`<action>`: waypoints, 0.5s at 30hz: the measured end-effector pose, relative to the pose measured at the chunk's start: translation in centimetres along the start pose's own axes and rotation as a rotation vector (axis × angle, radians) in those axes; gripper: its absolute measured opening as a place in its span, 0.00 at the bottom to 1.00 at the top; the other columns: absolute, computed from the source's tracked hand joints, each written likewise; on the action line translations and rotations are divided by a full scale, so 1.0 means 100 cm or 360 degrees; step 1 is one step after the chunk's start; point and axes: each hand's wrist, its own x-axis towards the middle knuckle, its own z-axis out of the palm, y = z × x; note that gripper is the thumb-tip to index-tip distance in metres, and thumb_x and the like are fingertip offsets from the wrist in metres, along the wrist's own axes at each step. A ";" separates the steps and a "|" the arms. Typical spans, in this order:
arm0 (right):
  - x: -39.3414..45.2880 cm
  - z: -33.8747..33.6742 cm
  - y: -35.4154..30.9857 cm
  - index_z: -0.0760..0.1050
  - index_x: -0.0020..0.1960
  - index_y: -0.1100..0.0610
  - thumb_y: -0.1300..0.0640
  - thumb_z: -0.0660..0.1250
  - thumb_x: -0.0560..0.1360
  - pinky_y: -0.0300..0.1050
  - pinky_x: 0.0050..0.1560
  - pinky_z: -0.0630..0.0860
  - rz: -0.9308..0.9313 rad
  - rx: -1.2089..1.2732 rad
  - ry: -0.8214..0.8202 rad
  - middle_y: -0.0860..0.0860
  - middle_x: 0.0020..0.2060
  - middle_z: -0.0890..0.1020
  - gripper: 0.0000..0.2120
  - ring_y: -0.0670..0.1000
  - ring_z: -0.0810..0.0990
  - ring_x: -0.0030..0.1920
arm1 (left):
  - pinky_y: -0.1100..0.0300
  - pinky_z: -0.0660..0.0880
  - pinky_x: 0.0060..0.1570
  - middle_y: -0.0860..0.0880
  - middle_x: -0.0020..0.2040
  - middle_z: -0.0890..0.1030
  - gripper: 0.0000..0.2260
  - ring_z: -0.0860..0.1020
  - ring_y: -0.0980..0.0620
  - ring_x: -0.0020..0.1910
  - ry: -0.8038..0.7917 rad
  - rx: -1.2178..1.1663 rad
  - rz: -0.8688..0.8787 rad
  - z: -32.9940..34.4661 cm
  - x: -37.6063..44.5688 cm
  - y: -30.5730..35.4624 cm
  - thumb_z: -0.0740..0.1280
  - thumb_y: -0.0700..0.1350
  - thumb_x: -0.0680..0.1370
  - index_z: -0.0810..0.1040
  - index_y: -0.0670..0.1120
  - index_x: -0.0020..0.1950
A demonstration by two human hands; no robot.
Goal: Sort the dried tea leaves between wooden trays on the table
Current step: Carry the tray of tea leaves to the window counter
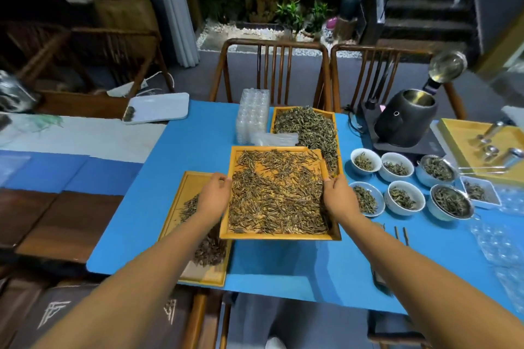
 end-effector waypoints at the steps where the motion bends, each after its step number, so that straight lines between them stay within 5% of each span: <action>1: 0.000 -0.001 -0.011 0.63 0.51 0.63 0.55 0.51 0.81 0.48 0.39 0.63 -0.0027 0.0005 -0.0003 0.53 0.35 0.71 0.10 0.57 0.71 0.42 | 0.57 0.65 0.36 0.45 0.50 0.77 0.14 0.71 0.52 0.38 0.0046 -0.0007 0.0002 -0.010 0.000 0.005 0.56 0.48 0.81 0.72 0.42 0.61; 4: -0.002 -0.007 -0.057 0.61 0.48 0.60 0.54 0.51 0.81 0.49 0.38 0.63 -0.0166 -0.0007 -0.0027 0.53 0.35 0.70 0.09 0.57 0.70 0.41 | 0.57 0.63 0.32 0.44 0.50 0.77 0.14 0.70 0.53 0.35 0.0191 -0.0054 -0.0033 -0.052 -0.002 0.017 0.56 0.48 0.81 0.72 0.42 0.61; 10: -0.006 -0.003 -0.152 0.65 0.54 0.64 0.52 0.51 0.81 0.46 0.38 0.65 -0.0419 0.0013 -0.0094 0.59 0.43 0.74 0.14 0.56 0.72 0.42 | 0.56 0.65 0.43 0.40 0.57 0.78 0.15 0.75 0.41 0.53 0.0463 -0.0078 -0.0070 -0.142 -0.003 0.025 0.56 0.49 0.81 0.73 0.41 0.61; 13: -0.013 0.006 -0.198 0.64 0.62 0.66 0.53 0.51 0.81 0.46 0.33 0.64 -0.0570 -0.0005 -0.0169 0.59 0.42 0.75 0.18 0.59 0.74 0.44 | 0.56 0.64 0.34 0.43 0.48 0.78 0.13 0.74 0.45 0.44 0.0609 -0.0098 -0.0091 -0.187 -0.010 0.025 0.56 0.49 0.80 0.74 0.43 0.55; 15: -0.020 0.015 -0.228 0.65 0.56 0.62 0.54 0.51 0.81 0.49 0.38 0.66 -0.0671 -0.0023 -0.0241 0.56 0.36 0.73 0.12 0.59 0.73 0.44 | 0.57 0.63 0.30 0.46 0.42 0.77 0.10 0.74 0.47 0.40 0.0727 -0.0099 -0.0124 -0.217 -0.018 0.022 0.56 0.49 0.80 0.73 0.45 0.51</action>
